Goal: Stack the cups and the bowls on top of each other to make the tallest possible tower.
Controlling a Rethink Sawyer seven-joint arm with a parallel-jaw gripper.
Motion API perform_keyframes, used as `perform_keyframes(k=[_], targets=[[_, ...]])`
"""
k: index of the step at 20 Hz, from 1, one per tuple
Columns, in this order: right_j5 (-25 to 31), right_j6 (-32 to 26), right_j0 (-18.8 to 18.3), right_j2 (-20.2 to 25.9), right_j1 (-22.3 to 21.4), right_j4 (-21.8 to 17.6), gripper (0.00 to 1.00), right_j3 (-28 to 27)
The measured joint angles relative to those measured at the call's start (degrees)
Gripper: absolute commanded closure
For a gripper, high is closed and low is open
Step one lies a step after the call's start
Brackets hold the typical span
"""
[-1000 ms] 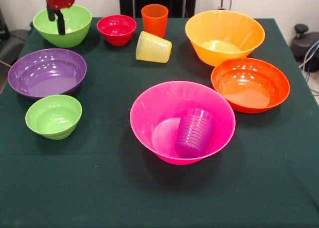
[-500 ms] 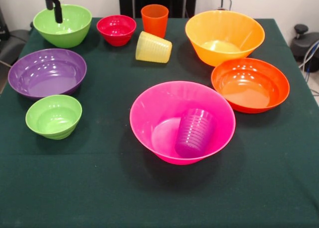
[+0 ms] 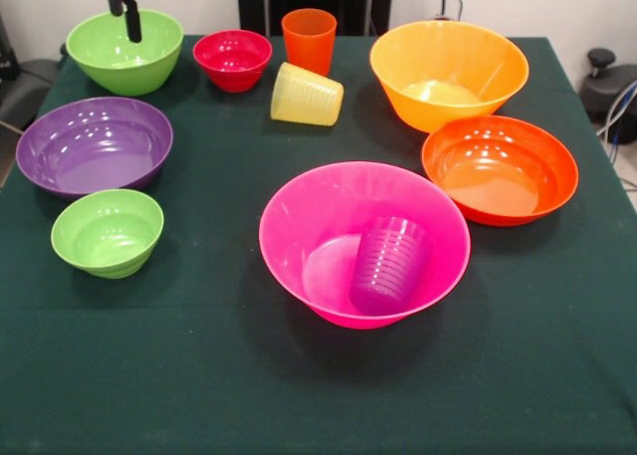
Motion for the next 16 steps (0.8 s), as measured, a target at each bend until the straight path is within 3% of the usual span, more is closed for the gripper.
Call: perform_keyframes(k=[16], targets=[[-5.5, 0.0, -0.3, 0.0, 3.1, 0.0, 0.00, 0.8]])
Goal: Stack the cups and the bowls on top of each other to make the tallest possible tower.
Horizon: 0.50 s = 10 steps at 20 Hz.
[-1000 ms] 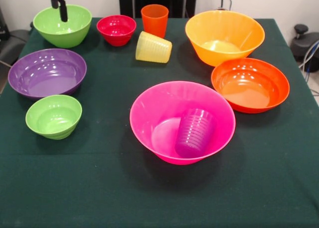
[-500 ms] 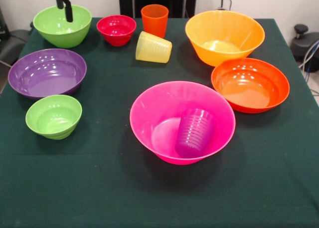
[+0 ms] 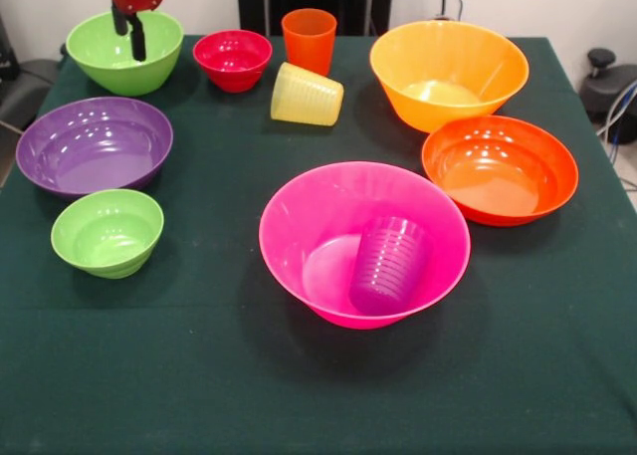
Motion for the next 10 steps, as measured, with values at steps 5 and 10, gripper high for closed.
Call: perform_keyframes(k=[5, 10], targets=[[-0.3, 0.0, 0.0, 0.0, 1.5, 0.0, 0.00, 0.0], [-0.3, 0.0, 0.0, -0.1, 2.3, 0.0, 0.00, 0.0]])
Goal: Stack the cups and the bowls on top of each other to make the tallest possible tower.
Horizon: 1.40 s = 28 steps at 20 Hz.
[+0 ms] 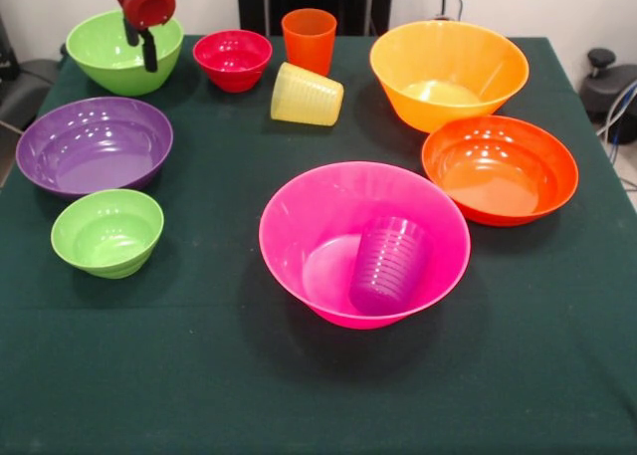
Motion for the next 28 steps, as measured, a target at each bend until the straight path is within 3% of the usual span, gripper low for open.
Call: perform_keyframes(k=[28], targets=[[-1.3, 0.0, 0.0, -0.6, 6.3, 0.0, 0.00, 0.0]])
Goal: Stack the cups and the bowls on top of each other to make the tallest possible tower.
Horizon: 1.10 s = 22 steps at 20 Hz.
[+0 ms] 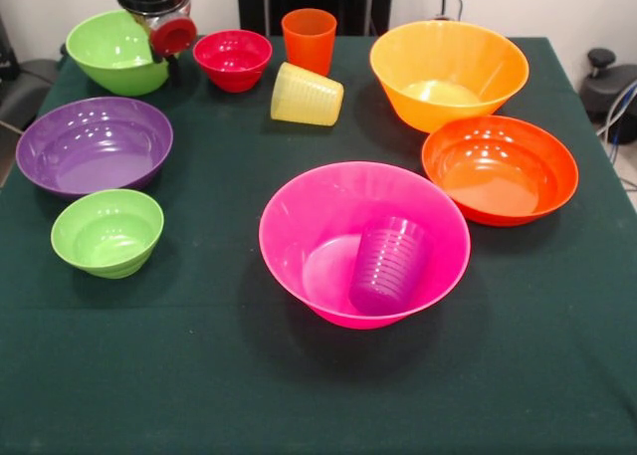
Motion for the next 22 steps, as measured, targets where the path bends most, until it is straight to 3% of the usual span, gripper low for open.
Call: perform_keyframes(k=[22], targets=[[-0.5, 0.0, -3.8, 0.0, 0.5, 0.0, 0.00, 0.0]])
